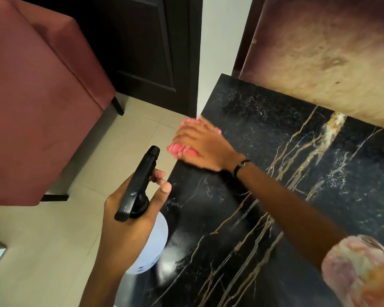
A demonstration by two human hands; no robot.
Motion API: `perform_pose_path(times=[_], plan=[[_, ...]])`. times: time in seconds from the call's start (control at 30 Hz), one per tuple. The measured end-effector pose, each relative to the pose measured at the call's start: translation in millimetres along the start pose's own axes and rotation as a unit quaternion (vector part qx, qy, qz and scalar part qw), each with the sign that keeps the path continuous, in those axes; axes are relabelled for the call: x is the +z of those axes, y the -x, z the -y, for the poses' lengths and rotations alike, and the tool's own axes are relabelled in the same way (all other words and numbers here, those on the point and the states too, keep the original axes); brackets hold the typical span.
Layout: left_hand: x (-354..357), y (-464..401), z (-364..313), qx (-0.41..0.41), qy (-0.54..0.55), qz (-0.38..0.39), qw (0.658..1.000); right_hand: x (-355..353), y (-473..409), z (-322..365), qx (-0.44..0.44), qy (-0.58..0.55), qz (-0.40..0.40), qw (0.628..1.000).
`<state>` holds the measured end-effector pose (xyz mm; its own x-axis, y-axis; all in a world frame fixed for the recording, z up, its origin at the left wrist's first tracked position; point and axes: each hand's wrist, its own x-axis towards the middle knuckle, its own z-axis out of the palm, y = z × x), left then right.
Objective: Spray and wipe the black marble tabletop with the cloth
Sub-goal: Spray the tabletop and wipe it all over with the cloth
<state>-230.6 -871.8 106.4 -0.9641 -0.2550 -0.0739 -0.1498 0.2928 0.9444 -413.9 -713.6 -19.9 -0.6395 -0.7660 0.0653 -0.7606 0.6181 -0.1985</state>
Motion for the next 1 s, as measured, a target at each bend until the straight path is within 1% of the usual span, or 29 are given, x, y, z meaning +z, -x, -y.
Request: perform_pose_path(times=[0.1, 0.2, 0.3, 0.43, 0.53, 0.6, 0.7, 0.8, 0.83, 0.93, 1.0], plan=[[-15, 10, 10, 0.0, -0.011, -0.014, 1.0, -12, -13, -29, 0.08, 0.034, 0.006, 0.996], [-28, 23, 22, -0.014, -0.021, -0.031, 0.999, -10, -15, -17, 0.108, 0.036, 0.009, 0.993], [-42, 39, 28, -0.037, -0.02, -0.044, 0.998, -2, -2, 31, 0.081, 0.03, 0.009, 0.996], [-59, 63, 31, -0.053, -0.047, -0.056, 0.996, 12, 25, 111, 0.036, -0.002, 0.018, 0.999], [-71, 85, 36, -0.064, -0.063, -0.068, 0.994, 25, 44, 171, 0.0, -0.008, 0.042, 0.999], [-78, 101, 39, -0.069, -0.074, -0.08, 0.992, 32, 53, 204, -0.013, -0.011, 0.036, 0.999], [-86, 124, 41, -0.07, -0.077, -0.096, 0.99, 32, 49, 218, -0.007, -0.006, 0.022, 1.0], [-95, 148, 45, -0.069, -0.07, -0.107, 0.989, 25, 34, 214, -0.02, 0.037, 0.082, 0.996], [-96, 157, 46, -0.067, -0.072, -0.106, 0.99, 25, 35, 215, -0.016, 0.033, 0.082, 0.996], [-99, 182, 49, -0.06, -0.079, -0.103, 0.99, 30, 61, 226, 0.025, -0.013, 0.004, 1.0], [-102, 199, 51, -0.06, -0.069, -0.102, 0.991, 34, 94, 241, 0.035, -0.049, -0.023, 0.998]])
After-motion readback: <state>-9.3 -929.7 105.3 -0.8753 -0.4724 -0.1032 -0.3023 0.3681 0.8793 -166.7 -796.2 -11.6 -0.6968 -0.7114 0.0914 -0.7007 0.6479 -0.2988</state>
